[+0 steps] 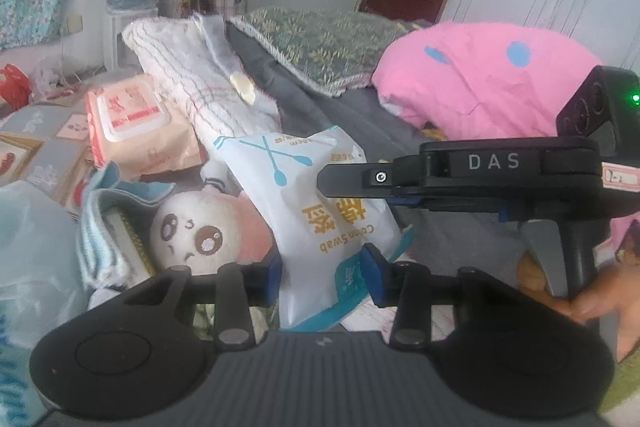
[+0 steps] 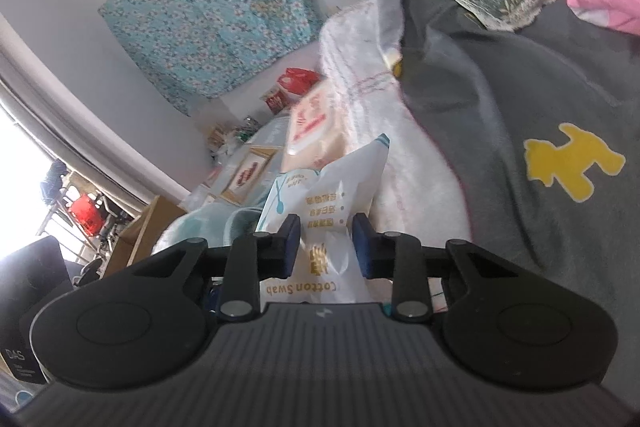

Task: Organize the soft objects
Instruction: 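Close both grippers on the white cotton-swab bag and lift it, then carry the cotton-swab bag with both grippers over the cardboard box, then lower the cotton-swab bag into the box and open both grippers, then move both grippers back to the pink-and-white plush toy on the pile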

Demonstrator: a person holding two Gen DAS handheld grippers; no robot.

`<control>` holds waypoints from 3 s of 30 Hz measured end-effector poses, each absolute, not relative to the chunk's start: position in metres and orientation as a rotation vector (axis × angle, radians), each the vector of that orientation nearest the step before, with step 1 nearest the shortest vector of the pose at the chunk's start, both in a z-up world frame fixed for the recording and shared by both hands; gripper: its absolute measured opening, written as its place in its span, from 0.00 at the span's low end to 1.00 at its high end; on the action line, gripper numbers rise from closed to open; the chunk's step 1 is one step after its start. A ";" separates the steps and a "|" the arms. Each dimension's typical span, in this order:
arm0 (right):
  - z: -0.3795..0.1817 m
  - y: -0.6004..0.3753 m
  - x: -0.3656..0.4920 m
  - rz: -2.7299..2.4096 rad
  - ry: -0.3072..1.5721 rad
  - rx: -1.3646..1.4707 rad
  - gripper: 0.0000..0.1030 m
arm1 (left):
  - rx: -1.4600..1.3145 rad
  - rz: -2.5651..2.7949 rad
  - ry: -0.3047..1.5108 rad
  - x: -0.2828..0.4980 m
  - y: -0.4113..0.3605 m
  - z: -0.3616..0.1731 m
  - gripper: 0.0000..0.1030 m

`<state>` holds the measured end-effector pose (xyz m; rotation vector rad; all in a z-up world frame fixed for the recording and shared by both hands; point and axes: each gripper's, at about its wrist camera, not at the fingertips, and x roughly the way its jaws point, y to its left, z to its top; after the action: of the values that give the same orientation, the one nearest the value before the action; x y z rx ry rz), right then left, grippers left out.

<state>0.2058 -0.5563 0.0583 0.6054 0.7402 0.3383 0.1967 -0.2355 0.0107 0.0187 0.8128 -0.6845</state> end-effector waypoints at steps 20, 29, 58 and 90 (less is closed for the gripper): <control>0.171 -0.344 0.180 0.775 0.690 0.464 0.27 | -0.113 -0.380 0.553 0.088 -0.033 0.099 0.35; 0.168 -0.148 0.233 1.016 0.917 0.414 0.29 | -0.179 -0.074 0.648 0.089 0.108 0.110 0.35; -0.014 0.028 0.311 0.707 1.449 0.661 0.32 | -0.112 0.292 0.993 0.190 0.250 0.013 0.41; 0.159 -0.175 0.262 0.958 1.033 0.588 0.71 | -0.067 -0.011 0.705 0.120 0.126 0.102 0.87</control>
<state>0.2623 -0.1750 0.1587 0.5877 1.0329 0.9584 0.1196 0.1263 0.1021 -0.0666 0.7053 -0.0114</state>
